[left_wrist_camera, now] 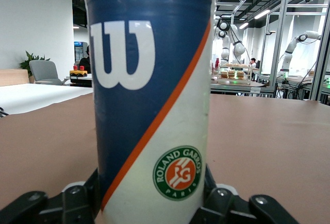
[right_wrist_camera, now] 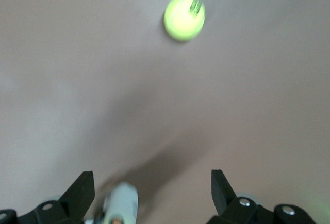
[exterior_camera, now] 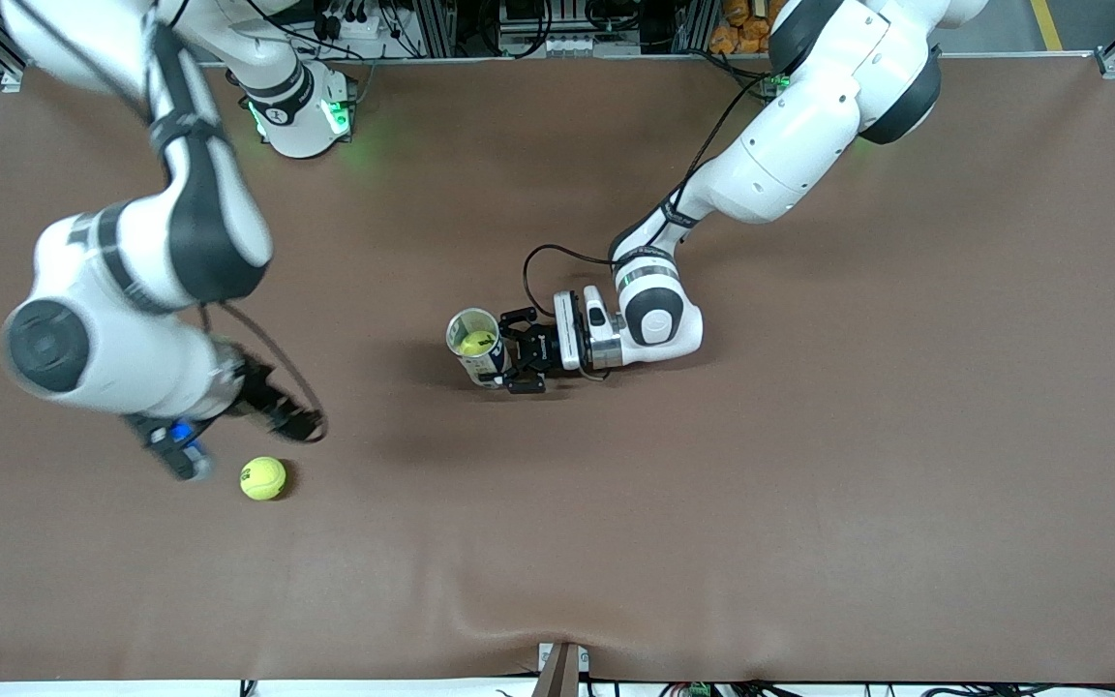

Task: Insert tennis ball vertically with right arm
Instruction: 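Grasp the Roland Garros ball with the right gripper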

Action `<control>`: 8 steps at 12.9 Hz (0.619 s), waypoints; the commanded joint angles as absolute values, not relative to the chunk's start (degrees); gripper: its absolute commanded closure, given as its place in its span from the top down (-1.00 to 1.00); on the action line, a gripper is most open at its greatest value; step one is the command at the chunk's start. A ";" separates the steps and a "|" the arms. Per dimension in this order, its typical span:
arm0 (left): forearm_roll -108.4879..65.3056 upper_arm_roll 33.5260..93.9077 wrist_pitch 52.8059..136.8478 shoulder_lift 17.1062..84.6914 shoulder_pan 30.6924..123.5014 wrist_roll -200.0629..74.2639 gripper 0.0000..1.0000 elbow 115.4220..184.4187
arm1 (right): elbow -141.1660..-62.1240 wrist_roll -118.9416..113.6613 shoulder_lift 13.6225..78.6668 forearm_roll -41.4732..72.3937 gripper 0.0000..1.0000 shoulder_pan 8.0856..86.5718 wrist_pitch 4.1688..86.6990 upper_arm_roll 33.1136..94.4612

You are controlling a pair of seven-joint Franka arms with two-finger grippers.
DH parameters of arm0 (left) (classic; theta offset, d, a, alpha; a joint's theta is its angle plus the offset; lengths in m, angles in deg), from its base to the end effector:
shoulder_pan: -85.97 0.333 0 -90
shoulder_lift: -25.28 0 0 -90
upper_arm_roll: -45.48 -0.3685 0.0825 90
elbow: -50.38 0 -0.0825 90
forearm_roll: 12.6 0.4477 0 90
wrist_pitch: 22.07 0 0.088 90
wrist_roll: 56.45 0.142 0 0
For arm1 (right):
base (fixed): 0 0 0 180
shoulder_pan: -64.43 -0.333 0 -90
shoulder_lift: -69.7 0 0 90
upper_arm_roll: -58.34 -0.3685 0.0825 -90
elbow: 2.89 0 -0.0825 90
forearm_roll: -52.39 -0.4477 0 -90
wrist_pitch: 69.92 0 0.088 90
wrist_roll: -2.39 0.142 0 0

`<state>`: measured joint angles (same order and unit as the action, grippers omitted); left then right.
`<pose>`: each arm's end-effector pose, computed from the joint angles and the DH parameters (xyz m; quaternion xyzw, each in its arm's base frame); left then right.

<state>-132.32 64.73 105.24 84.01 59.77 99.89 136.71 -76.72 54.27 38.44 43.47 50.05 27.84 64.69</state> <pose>0.5679 -0.5830 0.0700 0.5508 -0.4700 0.5018 0.4731 0.7714 0.1467 0.4186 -0.9214 0.3807 0.0775 0.0098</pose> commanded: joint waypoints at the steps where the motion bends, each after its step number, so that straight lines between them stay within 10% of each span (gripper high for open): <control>1: -132.75 65.25 104.40 84.96 60.31 105.09 0.47 136.78 | -75.84 49.36 32.11 46.40 1.00 55.01 35.24 63.70; 8: -132.75 65.25 104.40 84.96 60.31 105.01 0.50 136.78 | -76.10 49.15 20.66 52.57 1.00 58.45 50.48 63.61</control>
